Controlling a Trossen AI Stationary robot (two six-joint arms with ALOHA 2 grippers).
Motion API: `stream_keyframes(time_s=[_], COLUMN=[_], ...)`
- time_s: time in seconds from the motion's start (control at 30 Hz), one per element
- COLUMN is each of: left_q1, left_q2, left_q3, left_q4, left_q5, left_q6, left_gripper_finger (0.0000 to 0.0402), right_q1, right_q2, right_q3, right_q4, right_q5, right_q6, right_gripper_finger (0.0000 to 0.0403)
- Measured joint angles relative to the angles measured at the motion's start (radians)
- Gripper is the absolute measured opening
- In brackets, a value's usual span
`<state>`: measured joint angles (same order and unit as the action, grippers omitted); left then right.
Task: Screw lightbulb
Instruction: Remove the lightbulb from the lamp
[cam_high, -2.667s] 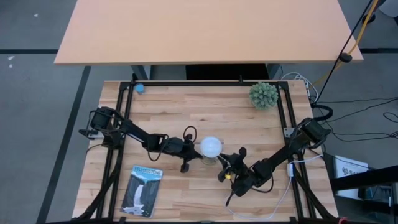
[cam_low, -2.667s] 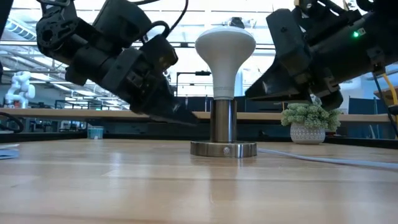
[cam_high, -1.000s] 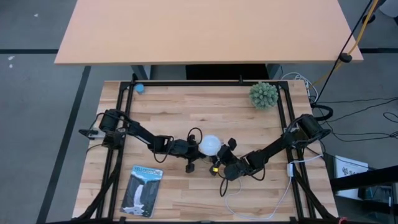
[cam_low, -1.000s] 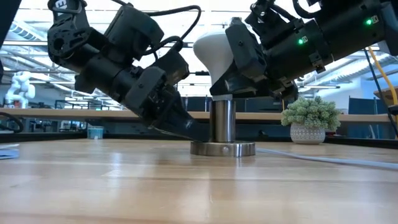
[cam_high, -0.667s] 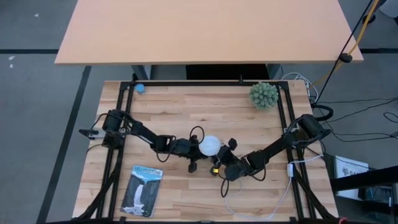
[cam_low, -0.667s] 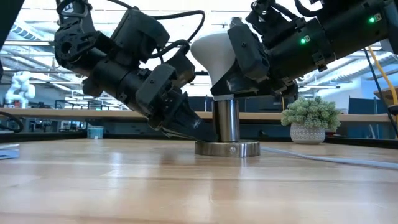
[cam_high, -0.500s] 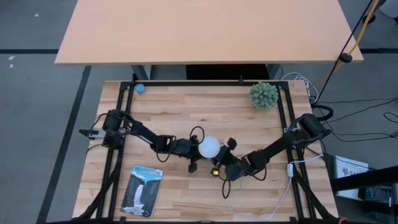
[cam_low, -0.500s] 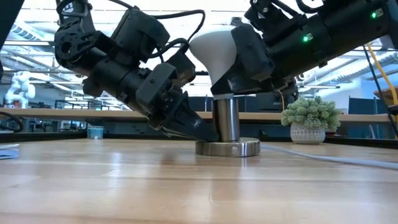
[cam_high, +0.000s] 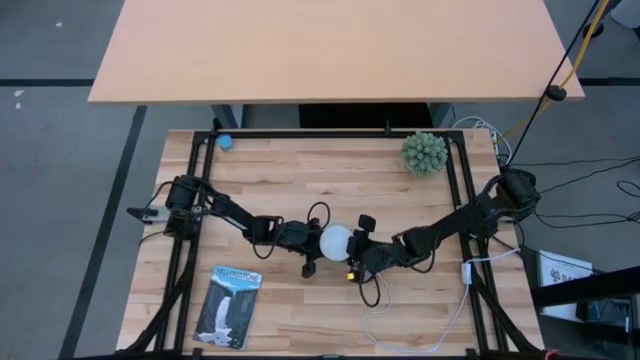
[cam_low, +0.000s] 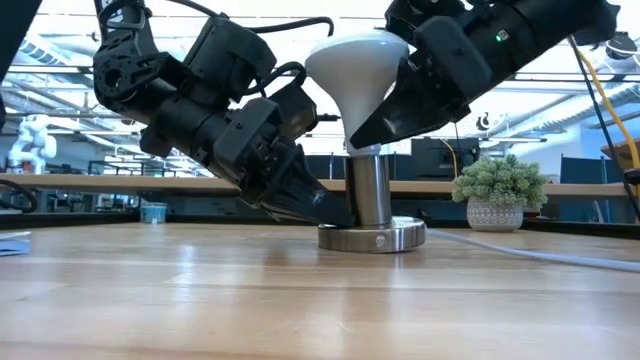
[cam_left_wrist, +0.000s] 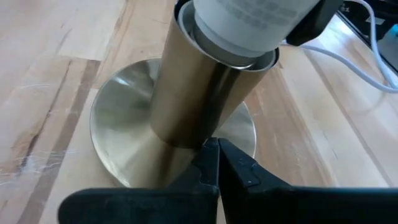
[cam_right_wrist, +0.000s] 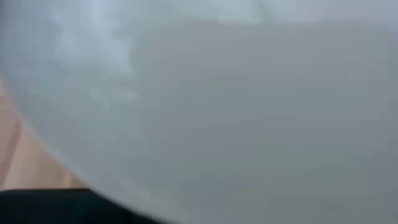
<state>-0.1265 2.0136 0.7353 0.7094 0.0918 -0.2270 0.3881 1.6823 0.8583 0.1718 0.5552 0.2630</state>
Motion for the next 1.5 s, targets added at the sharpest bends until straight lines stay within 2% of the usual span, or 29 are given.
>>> stream_keyframes(time_s=[0.13,0.33,0.43,0.5,0.63,0.77,0.93,1.1,1.33,1.5], left_q1=[0.003,0.023,0.035,0.041,0.054,0.063,0.066,0.082,0.101,0.116], left_q2=[0.000,0.002,0.002,0.002,0.002,0.000,0.000,0.002,0.003,0.003], left_q3=[0.000,-0.003,-0.003,-0.003,-0.005,-0.005,-0.005,-0.006,-0.006,-0.006], left_q4=[0.002,-0.004,-0.004,-0.002,0.003,0.013,0.015,0.056,0.076,0.076], left_q5=[0.027,0.127,0.145,0.146,0.153,0.154,0.158,0.152,0.128,0.128], left_q6=[0.015,0.053,0.047,0.031,0.022,0.023,0.025,0.022,0.011,-0.011], left_gripper_finger=[0.0000,0.0000,0.0000,0.0000,0.0000,0.0000,0.0000,0.0000,0.0000,0.0000], right_q1=[-0.041,-0.106,-0.131,-0.141,-0.146,-0.144,-0.146,-0.175,-0.190,-0.190], right_q2=[-0.042,-0.122,-0.142,-0.159,-0.186,-0.253,-0.306,-0.274,-0.157,-0.126], right_q3=[0.001,0.002,0.001,0.001,0.001,0.001,0.001,0.001,0.001,0.001], right_q4=[-0.039,-0.045,-0.063,-0.073,-0.218,-0.433,-0.698,-0.841,-0.824,-0.820], right_q5=[-0.143,-0.345,-0.366,-0.329,-0.213,-0.155,-0.172,-0.301,-0.456,-0.454], right_q6=[-0.077,-0.193,-0.223,-0.209,-0.130,0.031,0.400,0.701,0.747,0.746], right_gripper_finger=[0.0141,0.0141,0.0141,0.0141,0.0141,0.0141,0.0141,0.0141,0.0141,0.0147])
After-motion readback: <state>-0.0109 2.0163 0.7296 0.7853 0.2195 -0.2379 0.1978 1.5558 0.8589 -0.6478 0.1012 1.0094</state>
